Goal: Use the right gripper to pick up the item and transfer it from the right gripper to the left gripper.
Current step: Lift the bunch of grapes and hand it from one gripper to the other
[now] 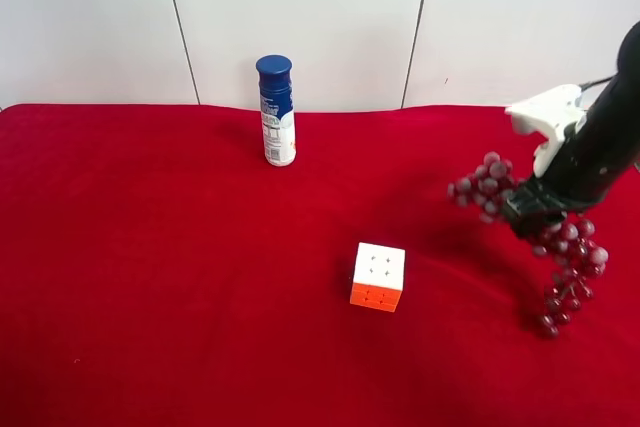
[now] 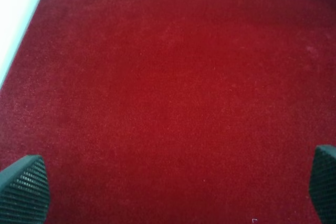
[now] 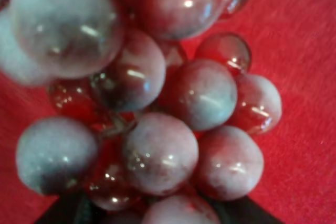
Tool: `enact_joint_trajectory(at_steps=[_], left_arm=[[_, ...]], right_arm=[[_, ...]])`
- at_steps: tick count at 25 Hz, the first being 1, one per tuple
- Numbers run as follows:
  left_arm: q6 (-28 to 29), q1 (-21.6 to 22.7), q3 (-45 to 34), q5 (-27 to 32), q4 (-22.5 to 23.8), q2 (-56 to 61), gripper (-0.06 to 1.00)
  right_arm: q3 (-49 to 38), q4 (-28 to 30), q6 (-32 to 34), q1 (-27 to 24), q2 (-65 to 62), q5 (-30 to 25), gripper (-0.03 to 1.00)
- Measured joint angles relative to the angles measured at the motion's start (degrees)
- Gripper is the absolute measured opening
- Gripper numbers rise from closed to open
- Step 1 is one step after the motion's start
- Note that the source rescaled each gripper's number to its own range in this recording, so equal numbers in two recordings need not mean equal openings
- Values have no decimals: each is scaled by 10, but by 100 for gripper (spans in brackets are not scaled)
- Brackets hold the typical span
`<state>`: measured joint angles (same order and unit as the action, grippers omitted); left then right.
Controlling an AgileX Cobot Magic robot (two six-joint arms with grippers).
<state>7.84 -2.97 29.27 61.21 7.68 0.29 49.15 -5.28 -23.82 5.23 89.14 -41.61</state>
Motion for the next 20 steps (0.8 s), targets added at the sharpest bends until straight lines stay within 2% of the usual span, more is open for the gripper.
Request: enact_joint_trajectory(at_steps=[4, 8, 15, 20], left_arm=[[0, 0, 0, 0, 0, 0, 100], [0, 0, 0, 0, 0, 0, 100], [0, 0, 0, 0, 0, 0, 100], [0, 0, 0, 0, 0, 0, 100]], right_arm=[[20, -60, -3, 2, -28, -1, 3], [47, -118, -31, 25, -37, -14, 3], [106, -256, -121, 97, -38, -17, 3], [149, -343, -218, 131, -38, -19, 2]])
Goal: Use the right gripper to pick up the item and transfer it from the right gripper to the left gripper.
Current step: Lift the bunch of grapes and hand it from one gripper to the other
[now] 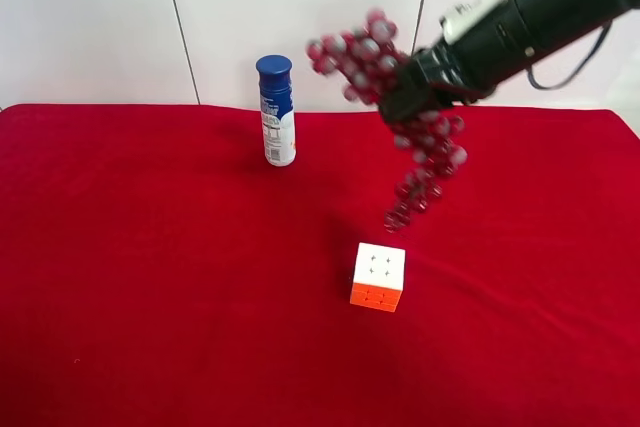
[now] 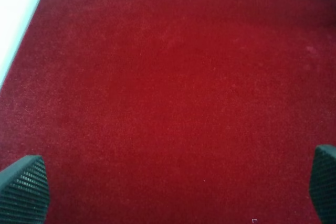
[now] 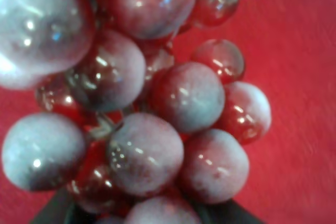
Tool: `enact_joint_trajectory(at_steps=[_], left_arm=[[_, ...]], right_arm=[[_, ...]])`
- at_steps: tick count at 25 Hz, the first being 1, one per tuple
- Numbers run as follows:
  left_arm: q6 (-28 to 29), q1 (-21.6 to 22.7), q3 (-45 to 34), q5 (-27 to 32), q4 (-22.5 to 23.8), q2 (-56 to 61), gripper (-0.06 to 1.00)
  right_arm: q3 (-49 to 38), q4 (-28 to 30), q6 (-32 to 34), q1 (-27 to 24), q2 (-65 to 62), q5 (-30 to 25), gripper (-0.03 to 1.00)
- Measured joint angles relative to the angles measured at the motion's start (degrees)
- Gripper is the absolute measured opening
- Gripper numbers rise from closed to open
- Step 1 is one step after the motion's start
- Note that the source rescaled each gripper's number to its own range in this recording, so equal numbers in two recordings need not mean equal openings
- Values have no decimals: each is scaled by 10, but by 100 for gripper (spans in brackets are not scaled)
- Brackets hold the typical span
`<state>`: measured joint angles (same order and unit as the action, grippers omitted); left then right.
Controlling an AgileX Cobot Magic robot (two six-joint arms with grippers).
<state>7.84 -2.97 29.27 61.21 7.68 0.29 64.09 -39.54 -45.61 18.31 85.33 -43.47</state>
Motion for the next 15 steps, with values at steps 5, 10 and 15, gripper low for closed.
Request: enact_joint_trajectory(at_steps=[5, 10, 15], left_arm=[[0, 0, 0, 0, 0, 0, 100], [-1, 0, 0, 0, 0, 0, 100], [-2, 0, 0, 0, 0, 0, 100]], right_arm=[[26, -49, -114, 25, 0, -8, 2], [27, -85, -209, 44, 0, -8, 2], [27, -134, -294, 65, 0, 1, 2]])
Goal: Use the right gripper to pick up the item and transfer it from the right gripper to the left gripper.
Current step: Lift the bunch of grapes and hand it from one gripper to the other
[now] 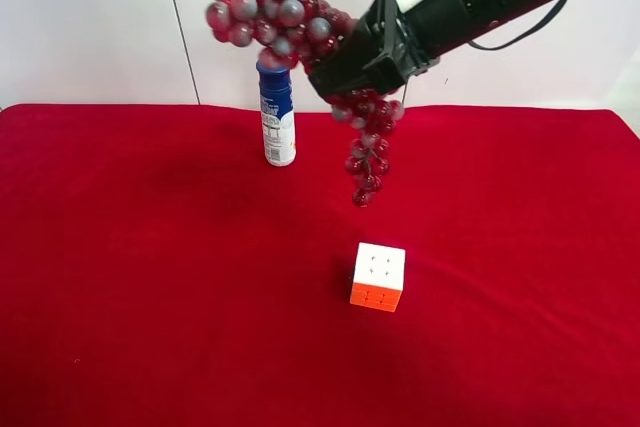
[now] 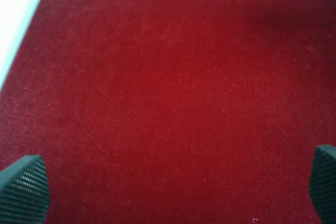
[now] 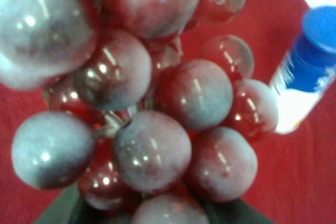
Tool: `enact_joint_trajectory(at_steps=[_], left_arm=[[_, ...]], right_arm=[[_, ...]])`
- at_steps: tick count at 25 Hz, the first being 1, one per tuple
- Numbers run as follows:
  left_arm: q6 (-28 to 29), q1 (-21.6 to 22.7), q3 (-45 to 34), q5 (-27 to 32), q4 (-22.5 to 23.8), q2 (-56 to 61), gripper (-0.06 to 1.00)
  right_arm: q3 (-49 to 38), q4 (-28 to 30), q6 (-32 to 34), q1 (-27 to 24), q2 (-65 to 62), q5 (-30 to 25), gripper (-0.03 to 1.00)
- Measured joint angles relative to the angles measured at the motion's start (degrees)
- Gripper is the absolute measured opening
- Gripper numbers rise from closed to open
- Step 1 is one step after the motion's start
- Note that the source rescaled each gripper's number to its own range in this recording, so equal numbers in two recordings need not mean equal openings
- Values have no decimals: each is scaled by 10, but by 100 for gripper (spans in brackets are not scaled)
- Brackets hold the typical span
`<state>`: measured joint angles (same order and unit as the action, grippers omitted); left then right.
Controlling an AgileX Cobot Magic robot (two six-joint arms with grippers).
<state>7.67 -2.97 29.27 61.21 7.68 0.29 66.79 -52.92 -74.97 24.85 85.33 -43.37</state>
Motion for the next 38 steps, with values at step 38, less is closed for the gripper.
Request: enact_joint_trajectory(at_steps=[38], left_arm=[[-45, 0, 28, -122, -60, -102, 100]], right_arm=[[0, -71, -105, 28, 67, 8, 2]])
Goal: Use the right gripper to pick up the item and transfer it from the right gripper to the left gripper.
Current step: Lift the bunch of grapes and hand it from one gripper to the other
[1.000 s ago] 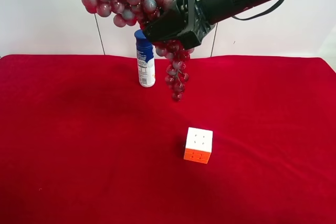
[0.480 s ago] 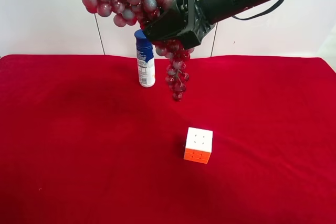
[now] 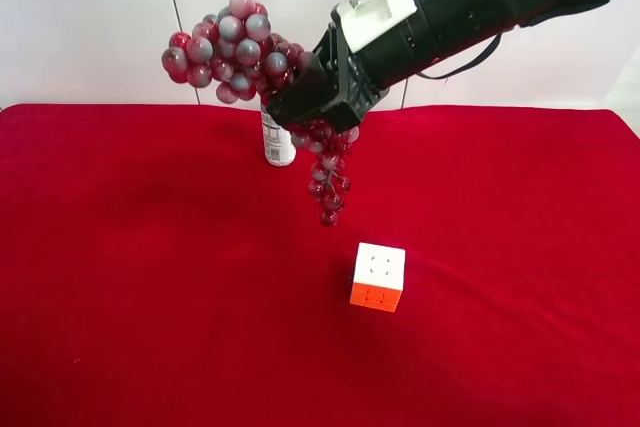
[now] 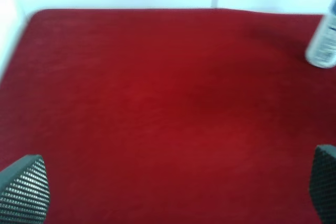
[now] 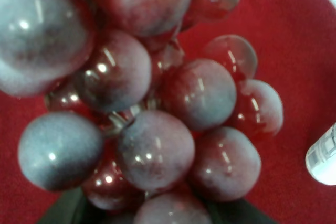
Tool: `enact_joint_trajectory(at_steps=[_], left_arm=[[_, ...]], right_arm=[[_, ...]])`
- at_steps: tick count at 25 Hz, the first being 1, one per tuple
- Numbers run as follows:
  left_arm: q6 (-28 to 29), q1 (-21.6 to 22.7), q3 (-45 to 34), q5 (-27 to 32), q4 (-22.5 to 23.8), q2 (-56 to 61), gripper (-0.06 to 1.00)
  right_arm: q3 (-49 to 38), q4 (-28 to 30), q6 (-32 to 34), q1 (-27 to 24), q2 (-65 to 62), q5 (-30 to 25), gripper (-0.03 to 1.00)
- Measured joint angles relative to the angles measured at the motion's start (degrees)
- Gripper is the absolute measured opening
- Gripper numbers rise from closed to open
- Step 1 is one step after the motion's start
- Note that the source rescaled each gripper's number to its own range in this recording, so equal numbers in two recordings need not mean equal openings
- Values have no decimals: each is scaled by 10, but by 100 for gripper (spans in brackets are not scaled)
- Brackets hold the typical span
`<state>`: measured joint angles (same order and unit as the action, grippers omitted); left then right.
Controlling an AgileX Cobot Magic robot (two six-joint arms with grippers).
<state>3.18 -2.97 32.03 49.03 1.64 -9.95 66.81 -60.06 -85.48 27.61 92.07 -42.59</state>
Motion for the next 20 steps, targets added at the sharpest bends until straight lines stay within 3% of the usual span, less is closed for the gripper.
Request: enact_joint_trajectory(at_steps=[13, 16, 20], left_arm=[[-210, 1, 0, -205, -309, -231, 100], [-286, 1, 0, -221, -405, -272, 100], [-442, 1, 0, -214, -591, -313, 100]], right_arm=[[0, -73, -56, 0, 14, 4, 2], [0, -74, -56, 0, 14, 4, 2], [0, -74, -57, 0, 14, 4, 2]])
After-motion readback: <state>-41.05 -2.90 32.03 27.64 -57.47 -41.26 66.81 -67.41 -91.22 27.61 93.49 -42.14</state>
